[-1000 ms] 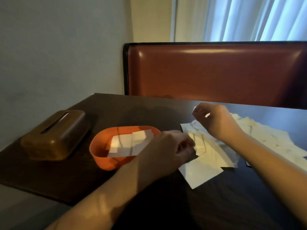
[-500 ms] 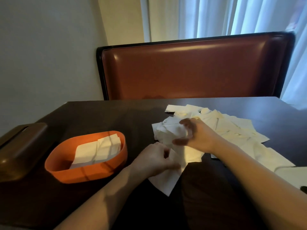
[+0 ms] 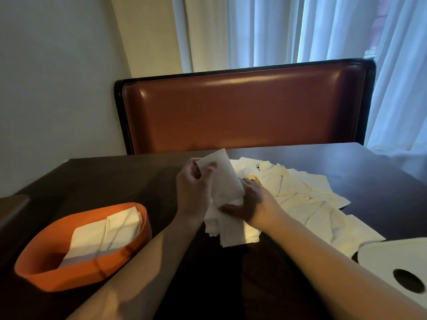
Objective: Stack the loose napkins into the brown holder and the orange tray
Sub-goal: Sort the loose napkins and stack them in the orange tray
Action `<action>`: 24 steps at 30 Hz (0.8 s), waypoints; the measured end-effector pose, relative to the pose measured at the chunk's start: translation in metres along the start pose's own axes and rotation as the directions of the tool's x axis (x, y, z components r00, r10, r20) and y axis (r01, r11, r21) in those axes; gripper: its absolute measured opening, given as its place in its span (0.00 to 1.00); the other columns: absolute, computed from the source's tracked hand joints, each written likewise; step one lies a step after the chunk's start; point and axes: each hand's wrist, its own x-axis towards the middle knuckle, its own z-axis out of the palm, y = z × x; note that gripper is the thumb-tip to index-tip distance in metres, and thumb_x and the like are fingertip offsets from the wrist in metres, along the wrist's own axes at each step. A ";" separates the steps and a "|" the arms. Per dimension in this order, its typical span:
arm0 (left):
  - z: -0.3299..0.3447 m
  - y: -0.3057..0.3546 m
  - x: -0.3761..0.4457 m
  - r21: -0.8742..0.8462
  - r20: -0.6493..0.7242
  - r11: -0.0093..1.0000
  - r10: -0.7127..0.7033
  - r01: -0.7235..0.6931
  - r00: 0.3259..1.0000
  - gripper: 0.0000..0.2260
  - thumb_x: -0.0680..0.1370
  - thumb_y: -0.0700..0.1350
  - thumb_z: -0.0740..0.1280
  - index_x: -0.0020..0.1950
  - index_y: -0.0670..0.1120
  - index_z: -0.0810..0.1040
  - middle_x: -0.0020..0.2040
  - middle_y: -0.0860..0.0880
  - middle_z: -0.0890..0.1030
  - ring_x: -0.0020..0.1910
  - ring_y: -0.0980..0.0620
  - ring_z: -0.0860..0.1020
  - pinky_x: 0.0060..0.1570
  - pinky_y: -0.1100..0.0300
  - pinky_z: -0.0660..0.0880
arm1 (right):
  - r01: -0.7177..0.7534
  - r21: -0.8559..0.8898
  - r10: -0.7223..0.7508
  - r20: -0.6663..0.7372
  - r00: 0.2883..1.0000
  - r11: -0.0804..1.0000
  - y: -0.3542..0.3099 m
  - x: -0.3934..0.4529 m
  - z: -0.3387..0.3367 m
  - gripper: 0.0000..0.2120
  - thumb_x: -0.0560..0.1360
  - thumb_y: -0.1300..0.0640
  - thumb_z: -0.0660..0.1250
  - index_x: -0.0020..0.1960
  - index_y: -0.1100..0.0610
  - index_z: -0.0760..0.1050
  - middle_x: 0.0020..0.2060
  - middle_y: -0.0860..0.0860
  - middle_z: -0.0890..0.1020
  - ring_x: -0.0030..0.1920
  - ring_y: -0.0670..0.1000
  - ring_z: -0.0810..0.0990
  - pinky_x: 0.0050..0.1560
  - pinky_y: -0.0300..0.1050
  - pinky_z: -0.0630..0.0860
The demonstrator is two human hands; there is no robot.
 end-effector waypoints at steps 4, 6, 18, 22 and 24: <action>-0.009 -0.017 -0.009 0.082 -0.075 0.991 0.107 -0.101 0.991 0.01 0.79 0.50 0.66 0.48 0.56 0.76 0.42 0.57 0.80 0.42 0.62 0.81 0.36 0.66 0.79 | 0.003 -0.125 0.005 0.064 0.998 0.992 -0.002 0.003 -0.003 0.19 0.75 0.39 0.66 0.58 0.50 0.71 0.52 0.48 0.76 0.53 0.49 0.72 0.51 0.47 0.73; -0.014 -0.021 -0.010 0.094 -0.086 0.987 0.138 -0.130 0.987 0.03 0.80 0.50 0.64 0.47 0.56 0.76 0.42 0.57 0.80 0.42 0.61 0.81 0.36 0.66 0.79 | -0.030 -0.073 0.032 0.035 0.999 0.997 -0.003 0.004 -0.001 0.12 0.80 0.46 0.61 0.56 0.53 0.73 0.50 0.49 0.77 0.51 0.50 0.74 0.53 0.49 0.75; -0.022 -0.022 -0.008 0.013 -0.183 1.000 -0.014 0.017 0.983 0.08 0.82 0.52 0.61 0.46 0.56 0.77 0.44 0.55 0.80 0.44 0.58 0.80 0.45 0.53 0.81 | -0.014 0.533 0.211 -0.312 0.926 0.846 -0.004 0.001 -0.031 0.08 0.77 0.58 0.71 0.56 0.55 0.82 0.43 0.45 0.83 0.43 0.43 0.80 0.44 0.35 0.74; -0.022 -0.020 -0.007 -0.018 -0.203 0.998 -0.056 0.054 0.977 0.10 0.83 0.50 0.61 0.43 0.55 0.77 0.42 0.56 0.79 0.39 0.68 0.78 0.36 0.71 0.74 | -0.088 0.792 0.241 -0.076 0.968 0.604 -0.013 -0.002 -0.045 0.07 0.77 0.55 0.70 0.53 0.57 0.83 0.45 0.56 0.85 0.45 0.52 0.82 0.49 0.52 0.78; -0.022 -0.021 -0.006 -0.019 -0.202 0.999 -0.046 0.044 0.978 0.12 0.83 0.50 0.61 0.41 0.52 0.78 0.39 0.55 0.79 0.38 0.68 0.77 0.34 0.74 0.73 | -0.168 0.898 0.136 0.122 0.983 0.407 -0.015 -0.004 -0.052 0.11 0.78 0.56 0.70 0.57 0.61 0.81 0.51 0.61 0.84 0.50 0.56 0.81 0.57 0.57 0.77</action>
